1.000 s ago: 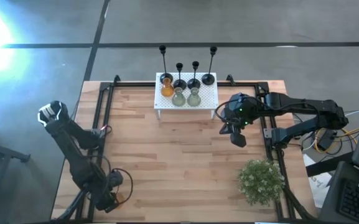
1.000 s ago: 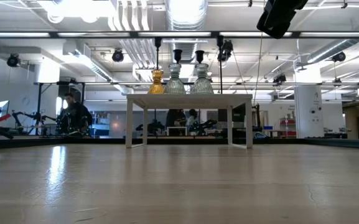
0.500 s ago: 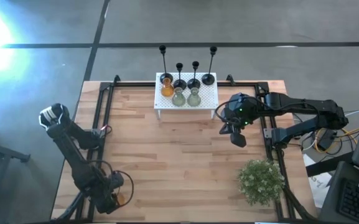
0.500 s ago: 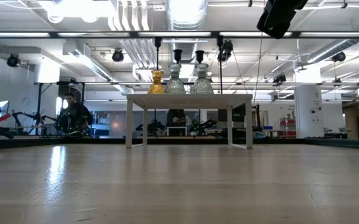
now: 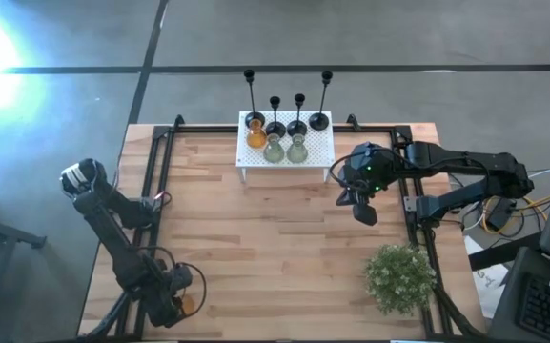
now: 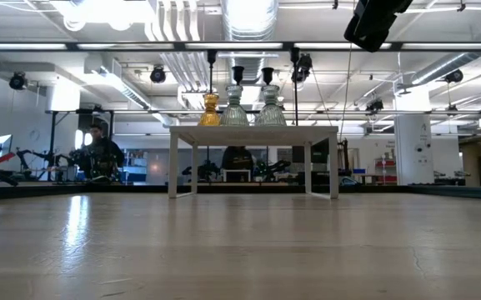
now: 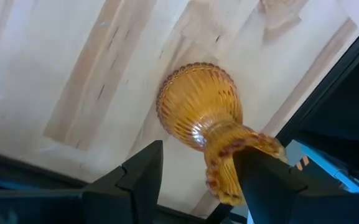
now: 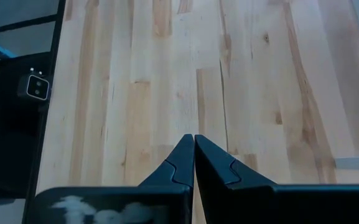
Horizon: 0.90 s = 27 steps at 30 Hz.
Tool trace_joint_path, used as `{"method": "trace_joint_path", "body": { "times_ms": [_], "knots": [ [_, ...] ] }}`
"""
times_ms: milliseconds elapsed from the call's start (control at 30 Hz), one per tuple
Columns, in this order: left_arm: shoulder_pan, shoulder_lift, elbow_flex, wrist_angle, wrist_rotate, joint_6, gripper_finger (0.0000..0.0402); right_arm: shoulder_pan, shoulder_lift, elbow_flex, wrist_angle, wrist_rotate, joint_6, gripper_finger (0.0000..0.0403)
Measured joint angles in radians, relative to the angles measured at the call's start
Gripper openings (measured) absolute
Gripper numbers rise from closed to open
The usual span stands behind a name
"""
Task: Pick & Place candle stick holders
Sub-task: Put the yellow glass candle holder on the shelf
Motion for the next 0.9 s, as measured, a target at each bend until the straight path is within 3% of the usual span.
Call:
{"method": "trace_joint_path", "body": {
  "times_ms": [133,233,467,667,900],
  "knots": [
    [0.003,-0.006,-0.027,0.032,0.008,0.042,0.0195,0.000,0.000,0.000,0.000,0.000,0.000,0.0008],
    [0.006,-0.008,-0.028,0.025,0.009,0.097,0.0170,0.000,0.000,0.000,0.002,0.001,-0.005,0.0008],
    [0.042,-0.019,-0.029,0.013,0.002,0.243,0.0032,0.000,0.000,0.000,0.033,0.002,-0.019,0.0008],
    [0.124,-0.061,-0.034,-0.023,-0.077,0.377,0.0033,0.000,0.000,0.000,0.058,0.002,-0.059,0.0008],
    [0.309,-0.156,-0.035,-0.079,-0.072,0.624,0.0033,0.000,0.000,-0.011,0.061,0.004,-0.145,0.0008]
  ]
}}
